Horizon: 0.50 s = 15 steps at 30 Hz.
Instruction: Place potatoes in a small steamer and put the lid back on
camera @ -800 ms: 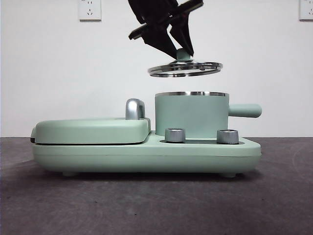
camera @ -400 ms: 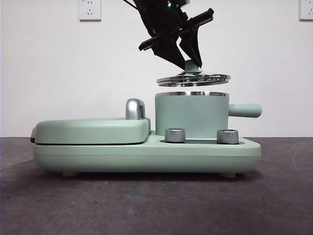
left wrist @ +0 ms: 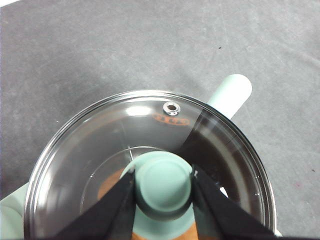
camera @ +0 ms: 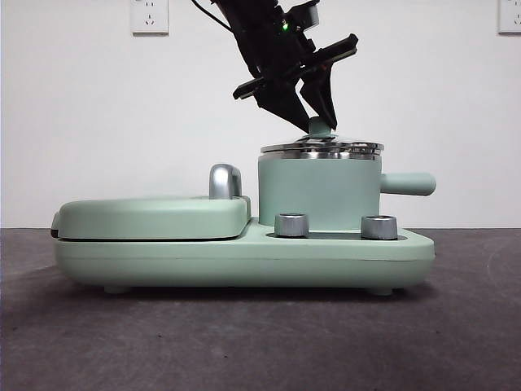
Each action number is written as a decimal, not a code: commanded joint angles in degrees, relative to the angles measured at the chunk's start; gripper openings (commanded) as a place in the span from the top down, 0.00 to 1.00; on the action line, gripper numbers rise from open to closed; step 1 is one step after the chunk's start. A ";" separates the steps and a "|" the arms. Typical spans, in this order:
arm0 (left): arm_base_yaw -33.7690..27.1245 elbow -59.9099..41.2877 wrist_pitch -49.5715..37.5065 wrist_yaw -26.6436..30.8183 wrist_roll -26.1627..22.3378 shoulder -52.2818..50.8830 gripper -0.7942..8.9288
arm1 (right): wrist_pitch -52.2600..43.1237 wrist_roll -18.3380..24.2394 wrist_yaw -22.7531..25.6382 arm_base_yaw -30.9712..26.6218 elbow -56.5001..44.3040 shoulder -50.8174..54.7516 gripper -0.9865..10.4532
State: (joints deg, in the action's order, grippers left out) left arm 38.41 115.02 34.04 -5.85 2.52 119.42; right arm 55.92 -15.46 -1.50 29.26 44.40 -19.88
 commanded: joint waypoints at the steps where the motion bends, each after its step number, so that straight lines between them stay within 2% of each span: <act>1: 0.44 2.60 -1.95 0.13 -0.55 1.07 0.90 | -0.59 -0.66 0.00 0.39 0.00 -0.09 0.57; 15: -0.42 2.60 -0.13 0.09 -0.11 1.29 0.90 | -0.59 -0.68 0.09 0.39 0.00 -0.09 0.57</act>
State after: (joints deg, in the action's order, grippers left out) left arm 37.82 115.13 34.68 -5.91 2.55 119.42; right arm 55.92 -15.46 -1.48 29.26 44.40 -19.88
